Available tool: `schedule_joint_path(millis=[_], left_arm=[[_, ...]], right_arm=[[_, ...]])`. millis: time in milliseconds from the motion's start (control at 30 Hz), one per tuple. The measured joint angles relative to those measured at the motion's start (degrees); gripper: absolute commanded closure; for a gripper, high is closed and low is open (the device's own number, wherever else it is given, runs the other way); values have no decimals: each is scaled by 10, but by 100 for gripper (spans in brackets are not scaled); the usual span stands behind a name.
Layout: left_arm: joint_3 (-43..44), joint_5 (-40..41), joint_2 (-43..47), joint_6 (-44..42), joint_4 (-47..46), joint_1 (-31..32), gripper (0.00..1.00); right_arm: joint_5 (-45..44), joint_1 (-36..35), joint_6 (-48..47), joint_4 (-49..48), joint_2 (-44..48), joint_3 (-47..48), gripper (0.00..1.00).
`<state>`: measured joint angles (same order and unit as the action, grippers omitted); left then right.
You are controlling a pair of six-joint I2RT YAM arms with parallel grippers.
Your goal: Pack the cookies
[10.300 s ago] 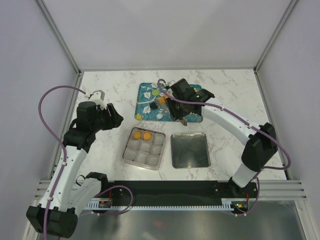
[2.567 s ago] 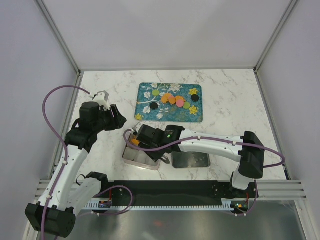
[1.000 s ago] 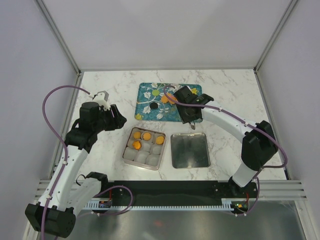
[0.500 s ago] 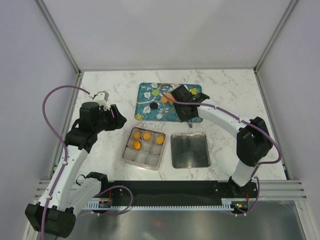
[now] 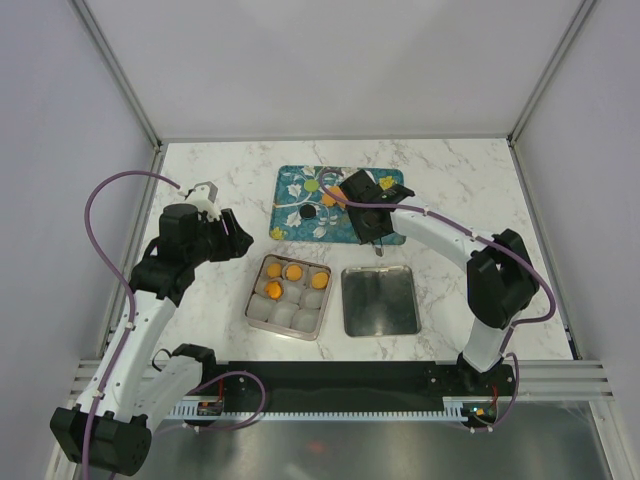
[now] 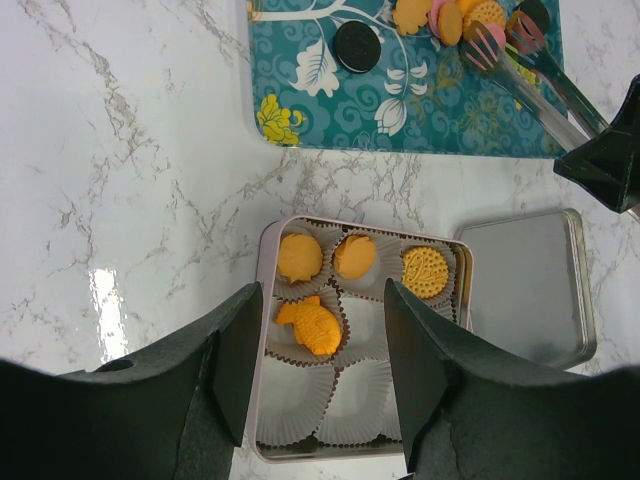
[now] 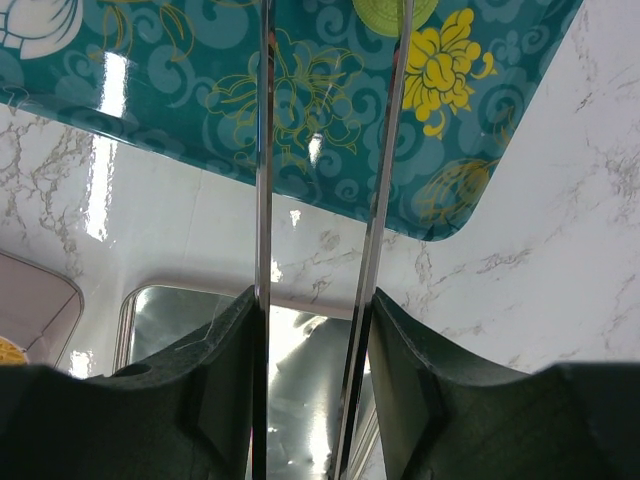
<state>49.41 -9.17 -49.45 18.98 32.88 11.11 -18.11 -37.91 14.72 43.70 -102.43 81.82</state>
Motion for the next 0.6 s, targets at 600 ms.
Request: schedule_joint_path(millis=[600], left_arm=[[0,0,0,0,0,0,40]], right_arm=[[13,0,0,11,18,0,61]])
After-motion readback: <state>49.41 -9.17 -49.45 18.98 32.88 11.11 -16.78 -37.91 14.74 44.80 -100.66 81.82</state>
